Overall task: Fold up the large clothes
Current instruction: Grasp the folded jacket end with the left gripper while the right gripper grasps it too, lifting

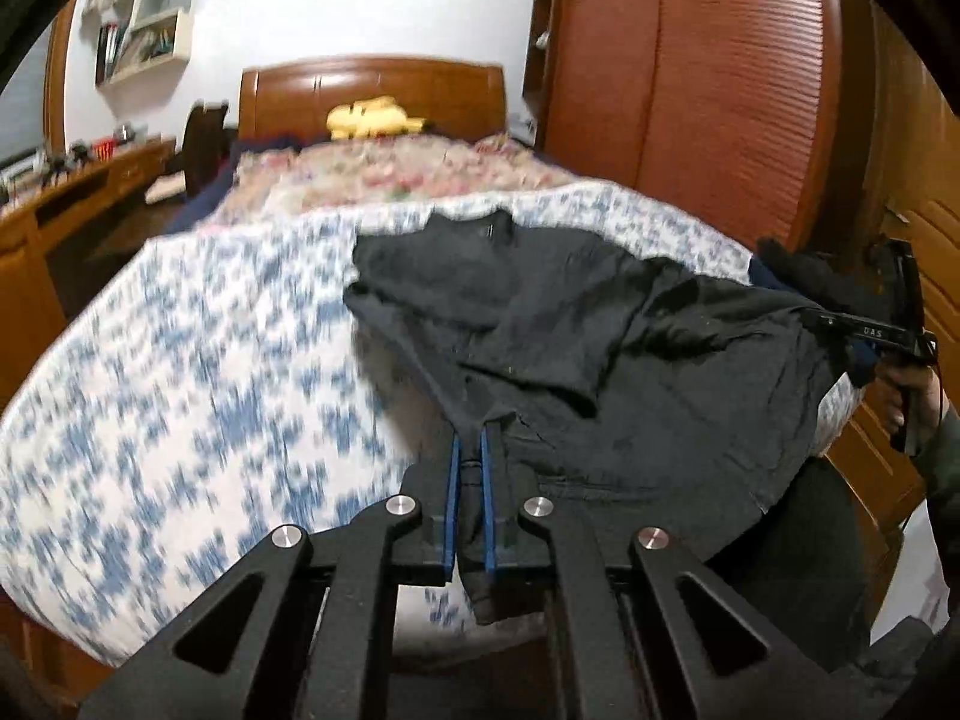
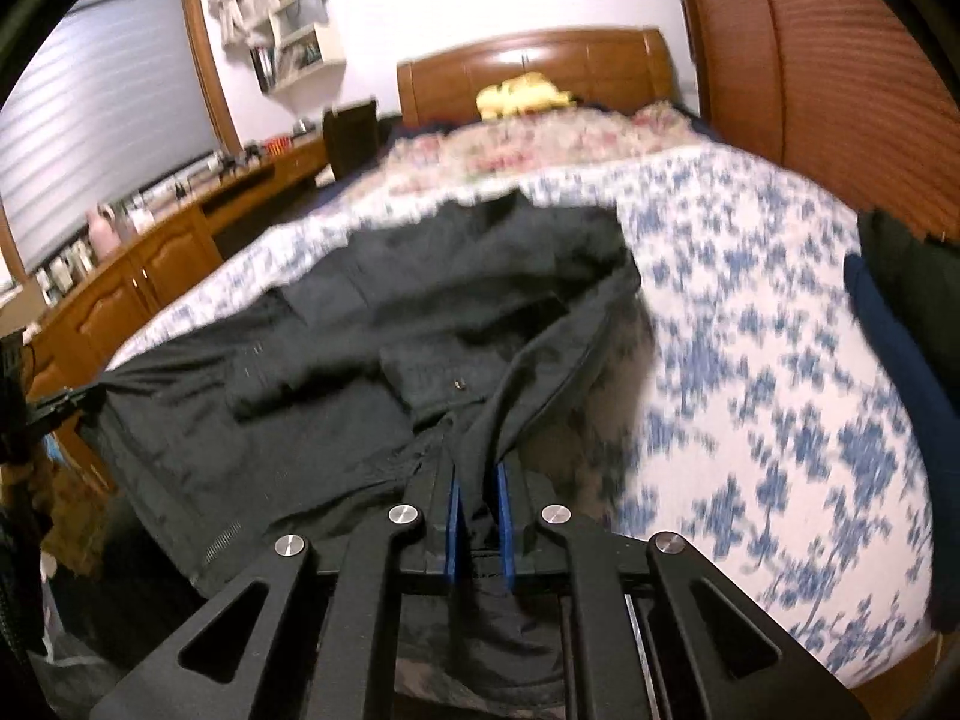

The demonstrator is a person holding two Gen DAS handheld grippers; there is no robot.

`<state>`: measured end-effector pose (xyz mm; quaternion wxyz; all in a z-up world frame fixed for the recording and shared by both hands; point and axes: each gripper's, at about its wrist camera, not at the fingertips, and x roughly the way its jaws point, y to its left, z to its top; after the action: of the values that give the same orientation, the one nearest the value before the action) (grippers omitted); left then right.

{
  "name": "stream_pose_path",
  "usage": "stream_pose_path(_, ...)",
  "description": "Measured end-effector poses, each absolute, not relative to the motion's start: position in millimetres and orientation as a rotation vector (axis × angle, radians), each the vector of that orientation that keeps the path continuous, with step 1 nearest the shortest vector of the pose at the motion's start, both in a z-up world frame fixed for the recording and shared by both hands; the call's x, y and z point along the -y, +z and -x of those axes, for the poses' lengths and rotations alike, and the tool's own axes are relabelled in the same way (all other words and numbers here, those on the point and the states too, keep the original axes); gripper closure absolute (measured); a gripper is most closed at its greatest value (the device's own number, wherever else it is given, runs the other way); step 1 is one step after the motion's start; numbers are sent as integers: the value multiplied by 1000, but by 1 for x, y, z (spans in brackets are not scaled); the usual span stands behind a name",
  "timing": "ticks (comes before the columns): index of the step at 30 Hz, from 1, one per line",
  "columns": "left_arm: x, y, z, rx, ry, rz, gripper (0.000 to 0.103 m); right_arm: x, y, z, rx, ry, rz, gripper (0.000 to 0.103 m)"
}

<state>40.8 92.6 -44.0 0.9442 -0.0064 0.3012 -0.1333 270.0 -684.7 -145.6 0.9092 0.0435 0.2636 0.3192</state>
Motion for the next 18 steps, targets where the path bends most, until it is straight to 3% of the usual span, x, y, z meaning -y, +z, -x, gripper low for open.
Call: stream_pose_path(18, -105, 82, 23, -338, -240, -18, 97, 755, -45, -133, -230, 627, -24, 94)
